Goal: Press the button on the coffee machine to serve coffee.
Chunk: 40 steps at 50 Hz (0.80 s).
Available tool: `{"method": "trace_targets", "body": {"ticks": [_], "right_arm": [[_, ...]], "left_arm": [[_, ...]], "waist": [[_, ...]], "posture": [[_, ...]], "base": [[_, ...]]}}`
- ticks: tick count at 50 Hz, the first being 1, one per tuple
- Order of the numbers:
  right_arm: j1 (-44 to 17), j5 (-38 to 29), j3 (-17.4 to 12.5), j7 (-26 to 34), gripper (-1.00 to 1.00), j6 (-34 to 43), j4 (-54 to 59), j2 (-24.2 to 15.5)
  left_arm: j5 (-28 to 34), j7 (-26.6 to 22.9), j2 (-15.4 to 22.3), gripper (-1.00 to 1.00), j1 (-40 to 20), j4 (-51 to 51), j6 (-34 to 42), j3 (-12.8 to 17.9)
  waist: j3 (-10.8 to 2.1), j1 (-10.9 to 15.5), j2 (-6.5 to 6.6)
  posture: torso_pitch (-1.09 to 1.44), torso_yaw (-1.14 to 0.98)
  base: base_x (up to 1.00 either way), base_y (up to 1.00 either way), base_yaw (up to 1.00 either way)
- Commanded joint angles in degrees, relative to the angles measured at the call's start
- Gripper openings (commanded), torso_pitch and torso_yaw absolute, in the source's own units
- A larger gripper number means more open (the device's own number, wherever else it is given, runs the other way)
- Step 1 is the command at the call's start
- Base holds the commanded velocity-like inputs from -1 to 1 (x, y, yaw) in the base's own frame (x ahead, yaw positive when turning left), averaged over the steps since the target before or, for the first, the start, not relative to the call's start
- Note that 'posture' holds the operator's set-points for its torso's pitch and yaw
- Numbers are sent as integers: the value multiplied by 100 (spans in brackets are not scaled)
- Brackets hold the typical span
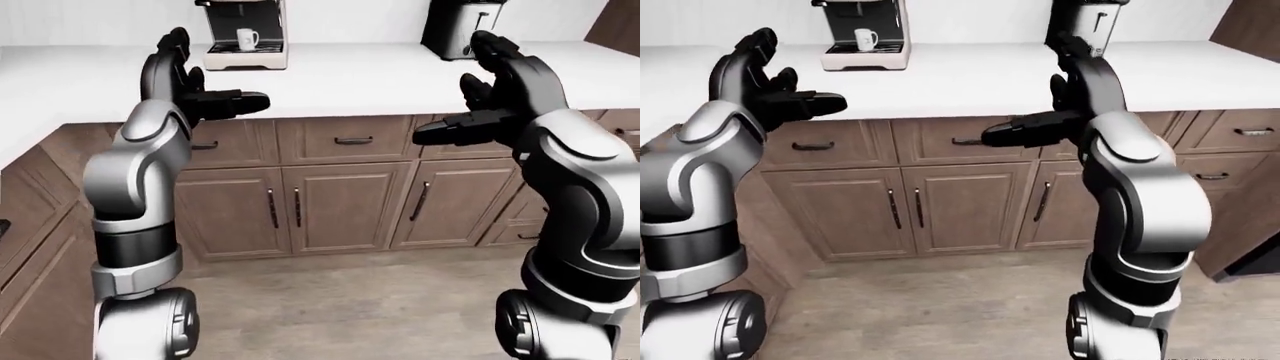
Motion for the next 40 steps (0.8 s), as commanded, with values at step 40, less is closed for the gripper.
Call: {"method": "trace_targets", "body": {"ticks": [40], "right_arm": [[-105, -186, 72, 43, 100, -279, 18, 81]], "left_arm": [[-33, -15, 126, 100, -122, -149, -183, 76]], "waist": [[-275, -74, 315]], "posture": [[0, 0]], "base": [[21, 15, 0]]}}
